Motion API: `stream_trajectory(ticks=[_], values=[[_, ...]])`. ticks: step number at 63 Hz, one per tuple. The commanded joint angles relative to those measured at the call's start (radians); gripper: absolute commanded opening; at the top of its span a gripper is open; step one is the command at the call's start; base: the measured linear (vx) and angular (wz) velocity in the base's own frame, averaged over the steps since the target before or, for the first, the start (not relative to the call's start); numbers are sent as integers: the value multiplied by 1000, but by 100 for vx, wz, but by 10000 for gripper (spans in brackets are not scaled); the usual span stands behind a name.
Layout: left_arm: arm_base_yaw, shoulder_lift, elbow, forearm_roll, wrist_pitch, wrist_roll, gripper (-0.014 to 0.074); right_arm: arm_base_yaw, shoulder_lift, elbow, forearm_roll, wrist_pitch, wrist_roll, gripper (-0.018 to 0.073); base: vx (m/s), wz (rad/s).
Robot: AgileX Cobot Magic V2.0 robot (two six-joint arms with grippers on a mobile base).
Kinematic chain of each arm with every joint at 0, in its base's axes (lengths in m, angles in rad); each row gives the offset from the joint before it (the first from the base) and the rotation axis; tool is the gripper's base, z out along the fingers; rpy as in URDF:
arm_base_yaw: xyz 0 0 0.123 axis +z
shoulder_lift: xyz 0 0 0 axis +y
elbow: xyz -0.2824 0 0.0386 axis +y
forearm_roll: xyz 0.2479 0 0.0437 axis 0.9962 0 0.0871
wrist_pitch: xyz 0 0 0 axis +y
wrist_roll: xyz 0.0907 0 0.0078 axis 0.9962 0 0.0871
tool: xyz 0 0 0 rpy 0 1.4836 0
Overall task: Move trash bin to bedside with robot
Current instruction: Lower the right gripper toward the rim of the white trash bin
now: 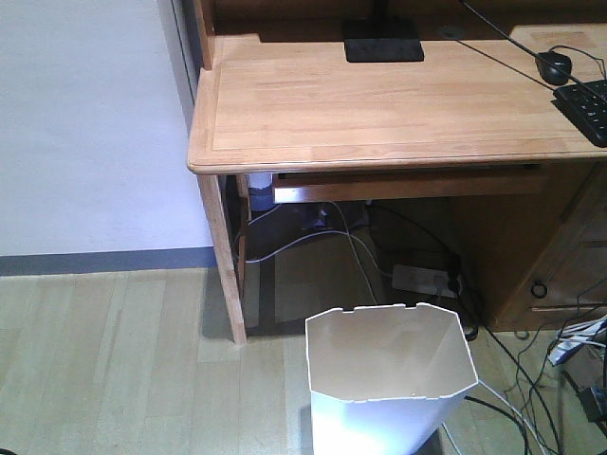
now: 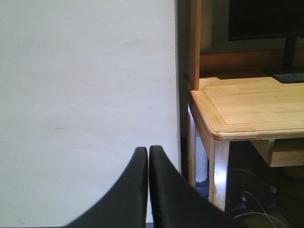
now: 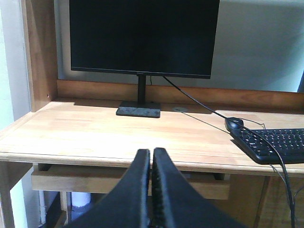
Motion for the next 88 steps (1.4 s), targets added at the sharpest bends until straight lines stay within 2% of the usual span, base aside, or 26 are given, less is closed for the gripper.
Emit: stream_trajectory(ticks=[1,66,79,88], values=[[-6,-5,-24,-2,-73,-4,-6,-2,-13,20,-12,-75,1,-9,0,0],[-6,-5,-24,-2,-73,-4,-6,-2,-13,20,-12,-75,1,-9,0,0],[-6,-5,-24,-2,-73,-4,-6,-2,-13,17,-13,-179,0,-9,0,0],[-6,-5,-24,-2,-73,-4,-6,-2,-5,5,-12,-185,0,-9,0,0]])
